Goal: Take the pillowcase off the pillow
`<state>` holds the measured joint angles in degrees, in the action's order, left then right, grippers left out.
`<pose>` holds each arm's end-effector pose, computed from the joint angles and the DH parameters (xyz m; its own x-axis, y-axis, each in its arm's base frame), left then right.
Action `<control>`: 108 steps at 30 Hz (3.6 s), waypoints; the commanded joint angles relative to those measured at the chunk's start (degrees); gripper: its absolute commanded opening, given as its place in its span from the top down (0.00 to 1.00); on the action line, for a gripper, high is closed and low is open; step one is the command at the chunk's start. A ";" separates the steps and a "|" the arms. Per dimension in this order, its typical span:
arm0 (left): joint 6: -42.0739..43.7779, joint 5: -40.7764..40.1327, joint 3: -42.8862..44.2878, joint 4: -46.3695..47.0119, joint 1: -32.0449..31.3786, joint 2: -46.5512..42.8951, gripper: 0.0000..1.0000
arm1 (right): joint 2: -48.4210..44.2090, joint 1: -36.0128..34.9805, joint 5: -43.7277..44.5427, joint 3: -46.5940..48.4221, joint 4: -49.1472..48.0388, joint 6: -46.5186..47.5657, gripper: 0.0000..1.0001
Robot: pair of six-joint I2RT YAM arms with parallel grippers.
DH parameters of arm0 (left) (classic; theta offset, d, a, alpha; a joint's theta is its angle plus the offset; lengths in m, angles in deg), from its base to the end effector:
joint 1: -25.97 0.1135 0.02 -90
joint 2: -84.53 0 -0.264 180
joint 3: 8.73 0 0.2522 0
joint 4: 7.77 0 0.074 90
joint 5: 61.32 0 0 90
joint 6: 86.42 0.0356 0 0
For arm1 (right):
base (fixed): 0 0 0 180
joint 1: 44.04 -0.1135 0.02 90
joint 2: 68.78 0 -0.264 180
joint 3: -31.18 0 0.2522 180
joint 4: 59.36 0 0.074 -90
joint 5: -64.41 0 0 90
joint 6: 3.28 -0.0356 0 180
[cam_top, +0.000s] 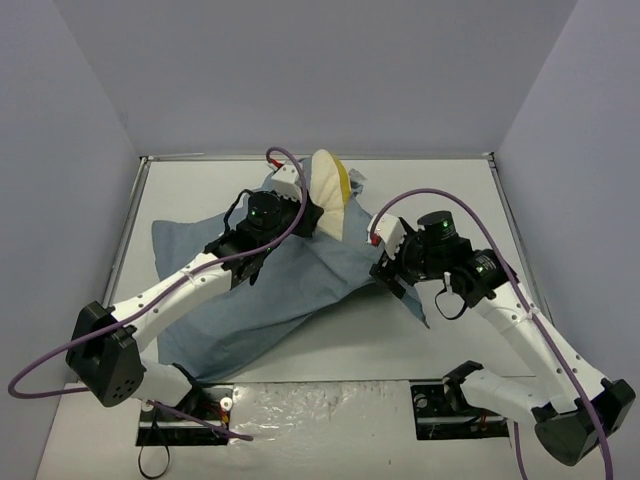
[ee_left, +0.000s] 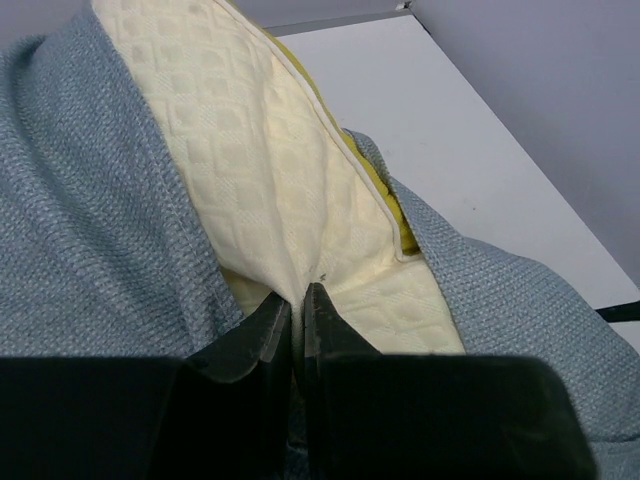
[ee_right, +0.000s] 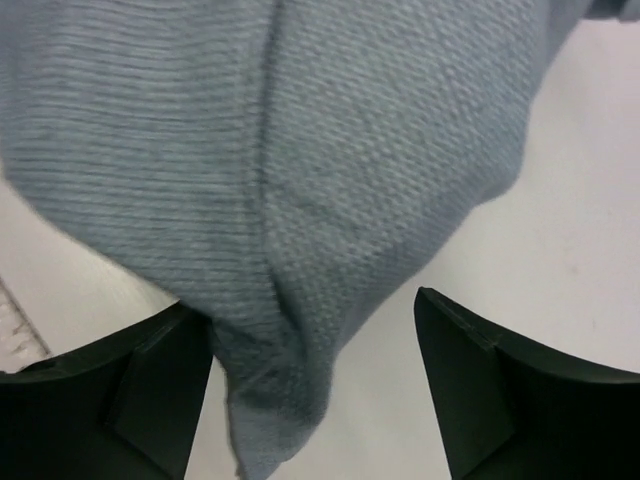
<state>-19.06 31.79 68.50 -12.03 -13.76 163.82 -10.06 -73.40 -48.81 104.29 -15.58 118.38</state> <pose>0.2540 -0.2136 0.3518 -0.3398 -0.2174 -0.9150 0.5947 0.7040 -0.3881 0.1850 0.1202 0.3494 0.0296 -0.5368 -0.8432 -0.8629 0.4121 -0.2926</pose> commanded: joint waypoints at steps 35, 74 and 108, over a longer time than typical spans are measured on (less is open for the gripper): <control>-32.38 -0.94 -0.45 19.95 25.91 -18.99 0.98 | 4.12 -0.43 -6.84 -6.97 0.83 4.81 1.00; -26.06 13.58 5.00 28.74 1.41 12.12 0.98 | 9.12 7.21 13.29 15.36 -5.15 -39.56 0.00; -10.06 5.20 9.51 -8.57 0.26 -7.43 0.06 | 9.93 41.98 -40.39 10.70 -7.26 -19.73 1.00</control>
<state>-34.47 46.98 79.05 -9.21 -14.42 167.62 3.30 -37.73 -83.46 112.69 -21.46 92.15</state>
